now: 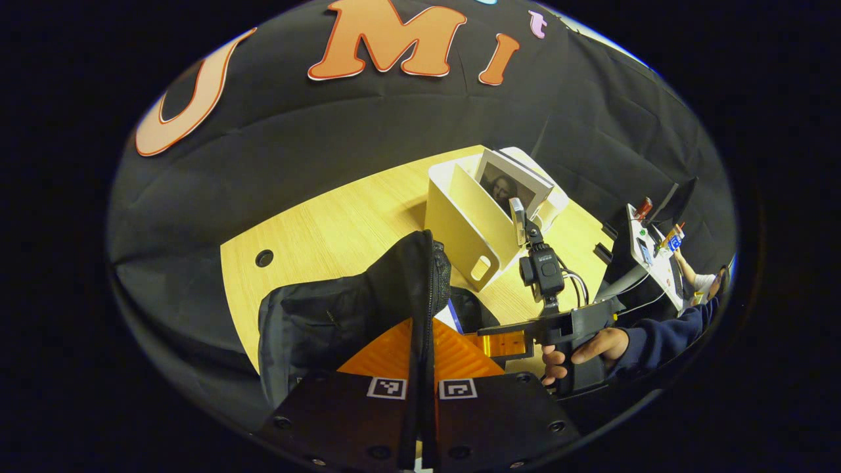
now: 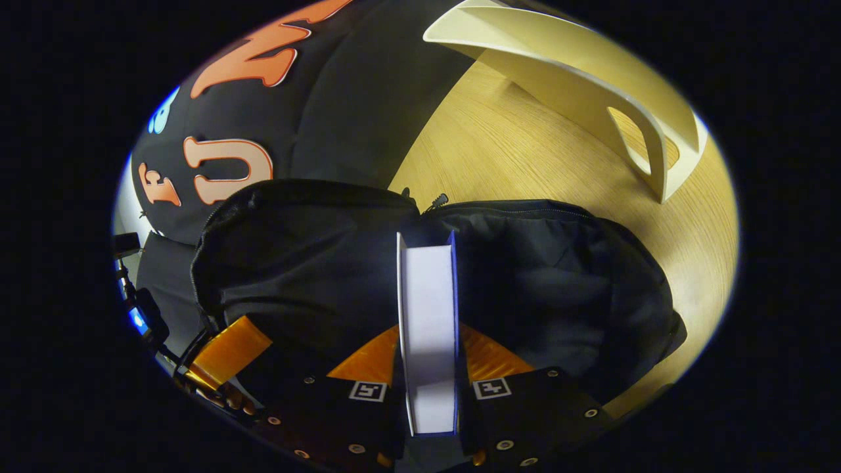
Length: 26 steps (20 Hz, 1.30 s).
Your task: Open the schoolbag, grab two books from the bookshelf and put them into the schoolbag.
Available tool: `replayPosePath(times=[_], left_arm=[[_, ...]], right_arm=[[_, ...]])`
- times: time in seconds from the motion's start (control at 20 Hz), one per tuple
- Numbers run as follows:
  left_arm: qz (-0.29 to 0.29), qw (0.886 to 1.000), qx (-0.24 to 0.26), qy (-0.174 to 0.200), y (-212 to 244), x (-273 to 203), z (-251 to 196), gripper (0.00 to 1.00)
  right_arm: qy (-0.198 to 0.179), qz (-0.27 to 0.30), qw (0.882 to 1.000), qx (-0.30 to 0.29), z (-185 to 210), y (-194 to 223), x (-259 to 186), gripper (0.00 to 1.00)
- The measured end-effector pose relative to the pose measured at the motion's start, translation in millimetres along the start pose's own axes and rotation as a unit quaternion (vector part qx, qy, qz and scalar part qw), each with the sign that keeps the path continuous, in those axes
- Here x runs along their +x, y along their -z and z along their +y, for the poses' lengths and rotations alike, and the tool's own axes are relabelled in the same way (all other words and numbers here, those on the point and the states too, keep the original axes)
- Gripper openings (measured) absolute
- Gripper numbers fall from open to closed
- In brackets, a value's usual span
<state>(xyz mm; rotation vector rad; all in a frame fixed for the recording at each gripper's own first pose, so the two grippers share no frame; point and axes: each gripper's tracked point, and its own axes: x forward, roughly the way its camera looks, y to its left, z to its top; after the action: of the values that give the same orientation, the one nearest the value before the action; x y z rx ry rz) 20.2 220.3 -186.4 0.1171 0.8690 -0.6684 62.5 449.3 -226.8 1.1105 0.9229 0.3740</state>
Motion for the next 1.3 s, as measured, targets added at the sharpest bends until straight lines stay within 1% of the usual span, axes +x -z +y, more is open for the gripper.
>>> replayPosePath(times=[0.1, 0.15, 0.2, 0.25, 0.3, 0.35, 0.4, 0.5, 0.55, 0.7, 0.9, 1.0, 1.1, 1.15, 1.3], left_arm=[[0.001, 1.0, -0.003, -0.002, 1, 1, 1, 0.04], [0.001, 1.0, -0.005, 0.0, 1, 2, 1, 0.04], [0.001, 1.0, -0.006, 0.001, 2, 3, 1, 0.04], [0.001, 1.0, -0.009, 0.003, 3, 4, 2, 0.04], [0.001, 1.0, -0.009, 0.003, 4, 4, 1, 0.04], [0.002, 1.0, -0.009, 0.004, 4, 5, 1, 0.04], [0.003, 1.0, -0.006, 0.004, 6, 7, 3, 0.04], [0.004, 1.0, -0.005, 0.002, 7, 10, 3, 0.04], [0.004, 1.0, -0.007, 0.001, 8, 10, 4, 0.04], [0.005, 1.0, -0.007, 0.005, 9, 13, 2, 0.04], [0.004, 1.0, -0.007, 0.006, 11, 16, 2, 0.04], [0.004, 1.0, -0.008, 0.006, 12, 17, 2, 0.04], [0.003, 1.0, -0.01, 0.006, 13, 17, 2, 0.05], [0.003, 1.0, -0.01, 0.007, 13, 18, 1, 0.05], [0.003, 1.0, -0.013, 0.008, 15, 19, 1, 0.04]], right_arm=[[0.021, 0.004, 1.0, -0.02, -3, 2, 0, 0.36], [0.039, 0.006, 0.999, -0.032, -5, 1, -6, 0.41], [0.047, 0.006, 0.998, -0.044, -6, 0, -4, 0.44], [0.062, 0.013, 0.996, -0.056, -12, 2, -10, 0.4], [0.073, 0.019, 0.995, -0.068, -21, 4, -17, 0.61], [0.092, 0.026, 0.992, -0.083, -32, 5, -23, 0.71], [0.113, 0.036, 0.989, -0.093, -40, 8, -34, 0.75], [0.135, 0.027, 0.985, -0.108, -50, 1, -51, 0.82], [0.143, 0.028, 0.983, -0.111, -52, -1, -58, 0.87], [0.157, 0.017, 0.978, -0.138, -54, -13, -77, 0.91], [0.184, 0.012, 0.966, -0.181, -51, -33, -102, 0.93], [0.202, 0.007, 0.961, -0.188, -55, -46, -114, 0.94], [0.211, 0.002, 0.959, -0.191, -55, -57, -125, 0.95], [0.218, 0.001, 0.956, -0.198, -55, -62, -133, 0.95], [0.244, -0.002, 0.941, -0.233, -53, -84, -161, 0.96]])
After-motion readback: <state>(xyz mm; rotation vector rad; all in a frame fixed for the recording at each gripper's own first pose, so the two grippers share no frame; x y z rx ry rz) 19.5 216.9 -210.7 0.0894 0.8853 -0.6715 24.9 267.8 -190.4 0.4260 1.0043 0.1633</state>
